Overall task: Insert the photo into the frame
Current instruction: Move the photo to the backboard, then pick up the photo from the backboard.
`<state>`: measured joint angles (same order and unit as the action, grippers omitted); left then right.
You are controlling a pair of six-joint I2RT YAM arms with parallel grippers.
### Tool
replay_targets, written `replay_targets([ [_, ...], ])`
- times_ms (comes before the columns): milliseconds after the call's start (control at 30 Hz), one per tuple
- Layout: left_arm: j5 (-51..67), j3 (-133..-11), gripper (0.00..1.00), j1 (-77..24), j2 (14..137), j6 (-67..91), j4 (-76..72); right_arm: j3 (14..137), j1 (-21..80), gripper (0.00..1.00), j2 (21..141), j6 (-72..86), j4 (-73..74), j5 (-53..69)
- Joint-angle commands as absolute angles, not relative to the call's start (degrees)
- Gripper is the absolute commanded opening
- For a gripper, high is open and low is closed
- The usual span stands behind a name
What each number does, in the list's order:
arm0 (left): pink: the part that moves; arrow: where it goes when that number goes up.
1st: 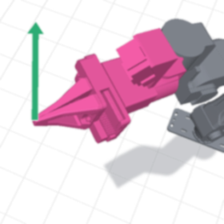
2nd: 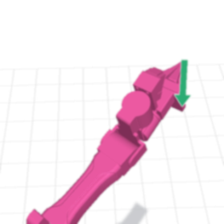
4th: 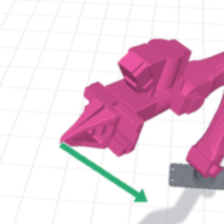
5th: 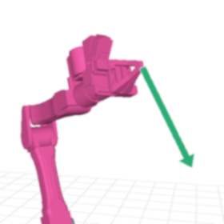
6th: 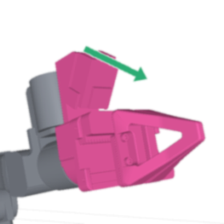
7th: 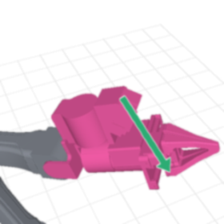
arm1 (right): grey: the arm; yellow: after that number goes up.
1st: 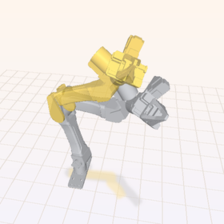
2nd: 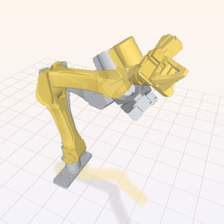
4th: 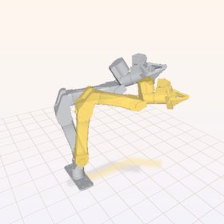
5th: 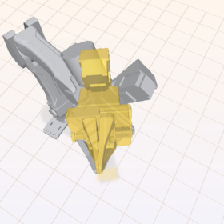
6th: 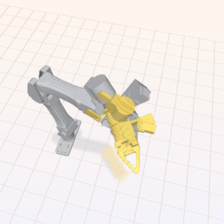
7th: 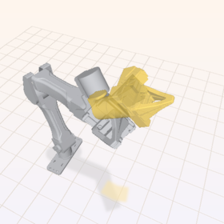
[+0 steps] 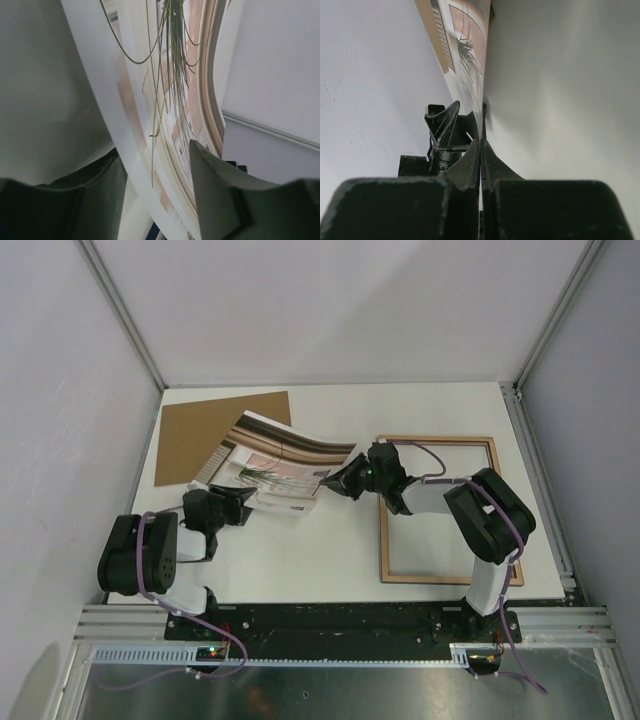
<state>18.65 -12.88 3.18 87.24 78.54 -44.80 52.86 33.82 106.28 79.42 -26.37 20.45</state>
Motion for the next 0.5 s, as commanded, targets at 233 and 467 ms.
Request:
replay_targets([
  [233,18.92,-14.36,0.07,3.78,85.16,76.92,-47.94,47.73,33.18,0.0,101.24,76.87,-29.47,21.56],
  [467,21.1,-16.65,0.0,3.67,77.19,72.74,-38.81,46.12,33.51,0.38,96.42,66.78,-20.52,22.34],
])
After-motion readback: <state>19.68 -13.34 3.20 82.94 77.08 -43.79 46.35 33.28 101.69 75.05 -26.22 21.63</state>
